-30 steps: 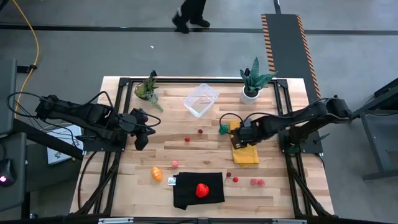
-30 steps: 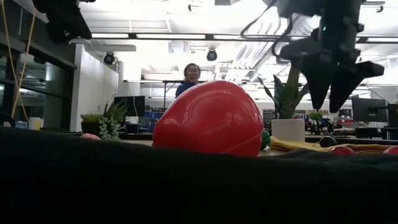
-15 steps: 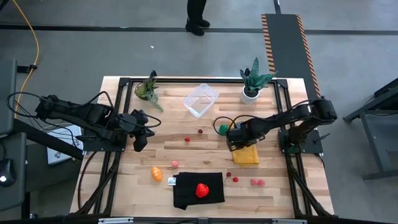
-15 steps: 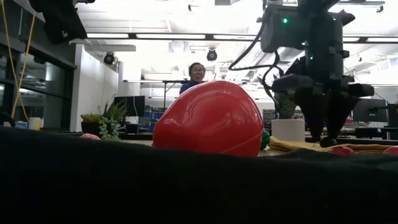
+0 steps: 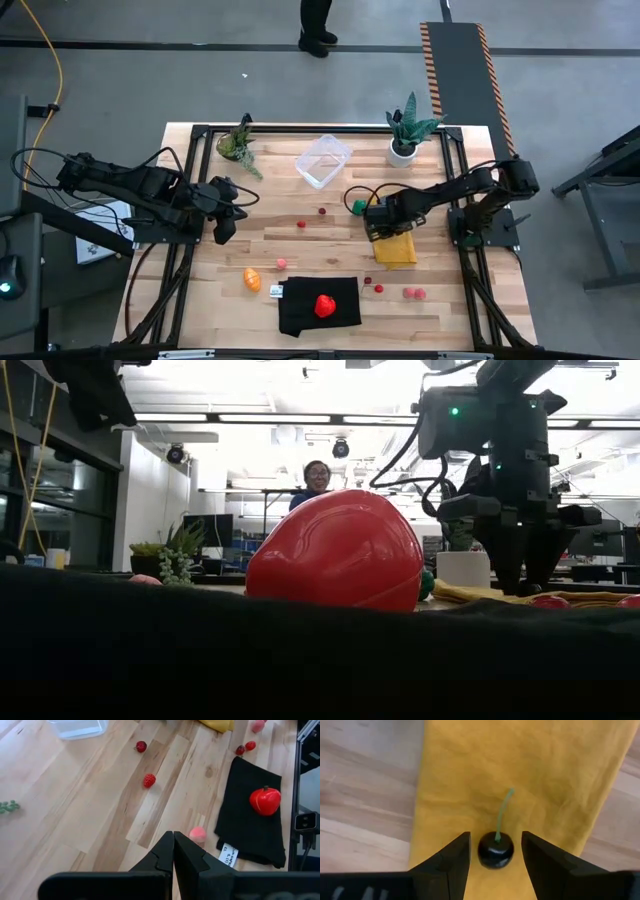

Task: Pick and placing Produce into tupperware
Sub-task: Put the black cherry into the transparent bin

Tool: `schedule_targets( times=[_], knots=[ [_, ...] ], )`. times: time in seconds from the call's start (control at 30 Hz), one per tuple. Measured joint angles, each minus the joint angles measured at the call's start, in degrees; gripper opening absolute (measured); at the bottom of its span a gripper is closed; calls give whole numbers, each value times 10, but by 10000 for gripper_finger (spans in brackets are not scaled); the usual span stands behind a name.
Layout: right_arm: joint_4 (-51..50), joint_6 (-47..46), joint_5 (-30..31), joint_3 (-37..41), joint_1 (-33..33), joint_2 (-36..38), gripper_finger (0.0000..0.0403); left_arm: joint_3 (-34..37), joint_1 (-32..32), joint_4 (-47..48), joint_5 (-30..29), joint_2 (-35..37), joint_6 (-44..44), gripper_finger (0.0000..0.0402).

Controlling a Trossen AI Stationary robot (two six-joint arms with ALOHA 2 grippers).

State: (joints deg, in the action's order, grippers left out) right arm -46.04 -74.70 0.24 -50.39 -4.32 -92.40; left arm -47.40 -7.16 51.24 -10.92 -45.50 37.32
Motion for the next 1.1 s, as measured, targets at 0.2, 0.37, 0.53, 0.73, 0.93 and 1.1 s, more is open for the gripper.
schedule_targets(
  times=[0.2,0.37,0.53,0.73,0.93,1.1],
  knots=[
    [0,0,3,0,-1,2,167,0,0,0,0,0,-1,1],
    [1,0,2,0,0,2,152,0,0,0,0,0,-10,1],
    [1,0,-4,0,0,2,124,0,0,0,0,0,-10,1],
    [0,0,-7,0,0,2,109,0,0,0,0,0,-10,1],
    [1,0,-7,0,0,2,100,0,0,0,0,0,-10,1],
    [-1,21,-7,-13,0,2,99,0,0,0,0,0,-10,1]
  ],
)
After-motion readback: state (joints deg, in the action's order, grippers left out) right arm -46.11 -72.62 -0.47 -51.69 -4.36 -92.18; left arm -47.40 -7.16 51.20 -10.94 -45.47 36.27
